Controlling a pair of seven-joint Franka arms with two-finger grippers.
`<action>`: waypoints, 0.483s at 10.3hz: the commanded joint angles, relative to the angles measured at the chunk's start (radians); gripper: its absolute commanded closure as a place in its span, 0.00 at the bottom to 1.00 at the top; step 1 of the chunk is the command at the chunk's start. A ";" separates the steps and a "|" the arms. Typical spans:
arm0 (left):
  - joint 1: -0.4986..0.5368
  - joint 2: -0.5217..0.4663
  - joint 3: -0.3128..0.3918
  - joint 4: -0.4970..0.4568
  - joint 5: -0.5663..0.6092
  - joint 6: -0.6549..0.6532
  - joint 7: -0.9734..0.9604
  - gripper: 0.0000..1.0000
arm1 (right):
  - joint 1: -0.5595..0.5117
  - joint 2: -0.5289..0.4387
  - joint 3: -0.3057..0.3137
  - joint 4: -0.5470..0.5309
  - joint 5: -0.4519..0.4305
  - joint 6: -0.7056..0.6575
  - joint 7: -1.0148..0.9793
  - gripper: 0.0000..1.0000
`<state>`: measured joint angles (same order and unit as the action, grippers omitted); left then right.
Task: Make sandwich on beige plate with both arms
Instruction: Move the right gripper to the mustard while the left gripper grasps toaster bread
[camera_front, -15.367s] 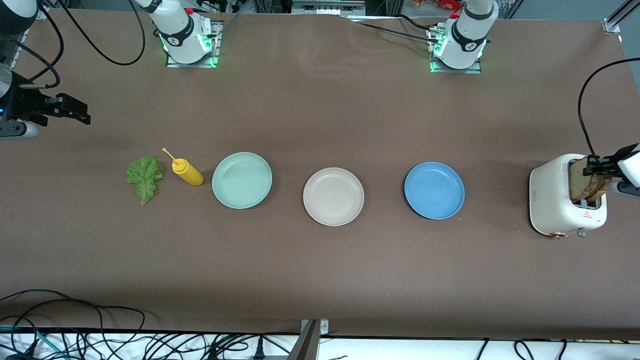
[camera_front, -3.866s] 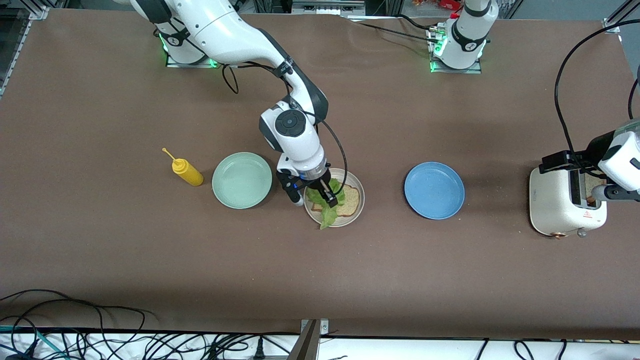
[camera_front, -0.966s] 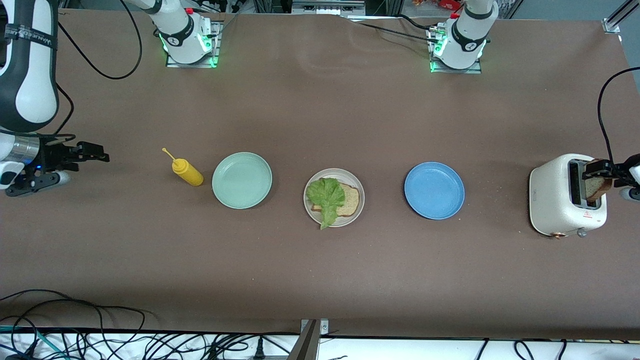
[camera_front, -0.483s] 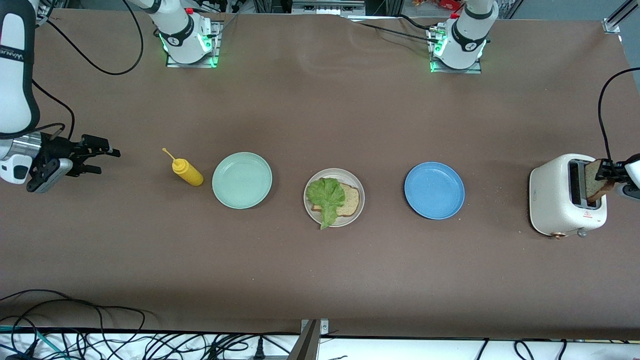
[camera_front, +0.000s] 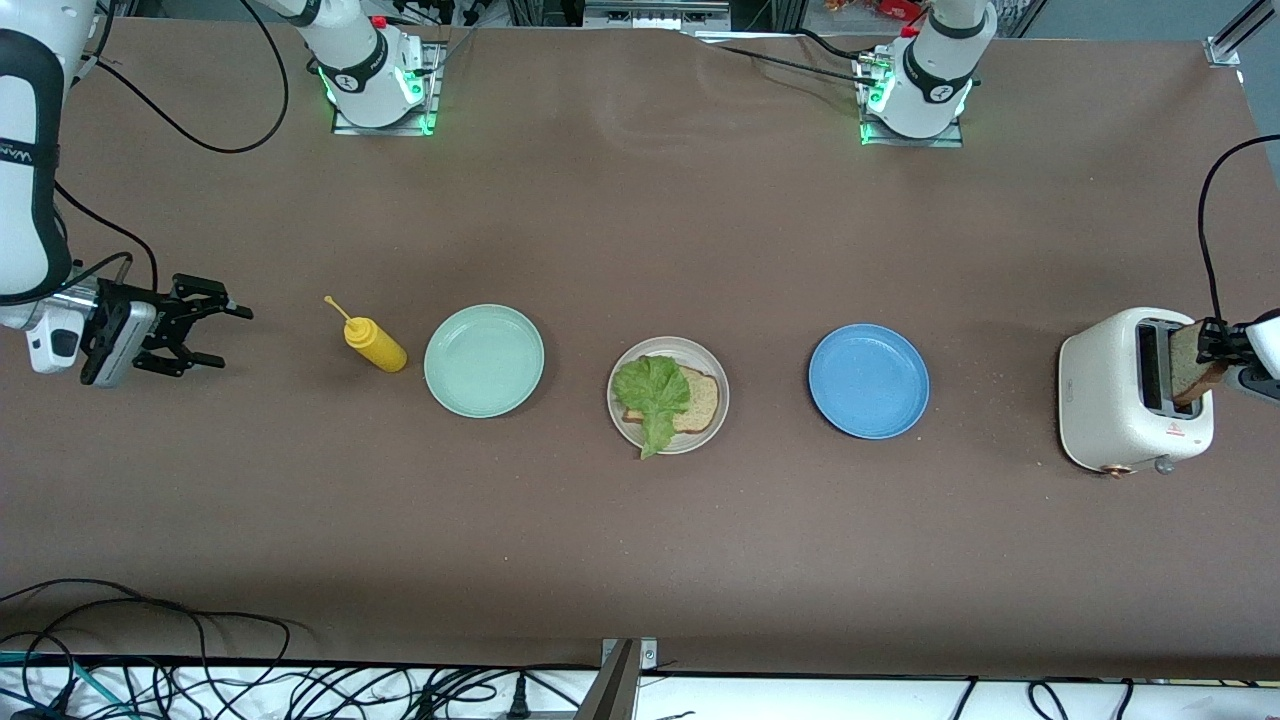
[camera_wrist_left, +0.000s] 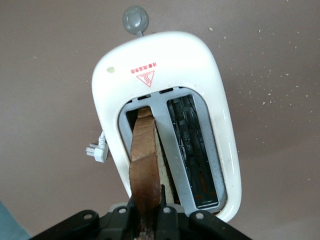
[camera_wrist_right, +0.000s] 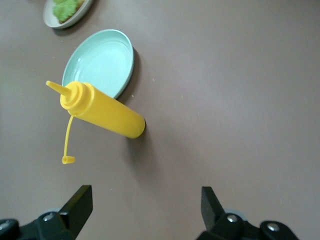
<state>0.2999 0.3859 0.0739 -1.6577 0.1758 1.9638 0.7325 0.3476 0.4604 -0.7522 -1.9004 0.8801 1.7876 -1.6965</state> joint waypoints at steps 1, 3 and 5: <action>-0.022 -0.015 -0.005 0.064 0.059 -0.040 0.010 1.00 | -0.015 0.073 0.008 0.001 0.133 -0.072 -0.245 0.00; -0.057 -0.013 -0.005 0.126 0.059 -0.113 0.008 1.00 | -0.022 0.173 0.008 0.007 0.264 -0.169 -0.439 0.00; -0.094 -0.013 -0.005 0.194 0.056 -0.181 0.008 1.00 | -0.024 0.204 0.022 0.009 0.287 -0.169 -0.559 0.00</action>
<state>0.2360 0.3808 0.0673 -1.5229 0.2035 1.8301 0.7331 0.3401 0.6428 -0.7438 -1.9079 1.1392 1.6434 -2.1676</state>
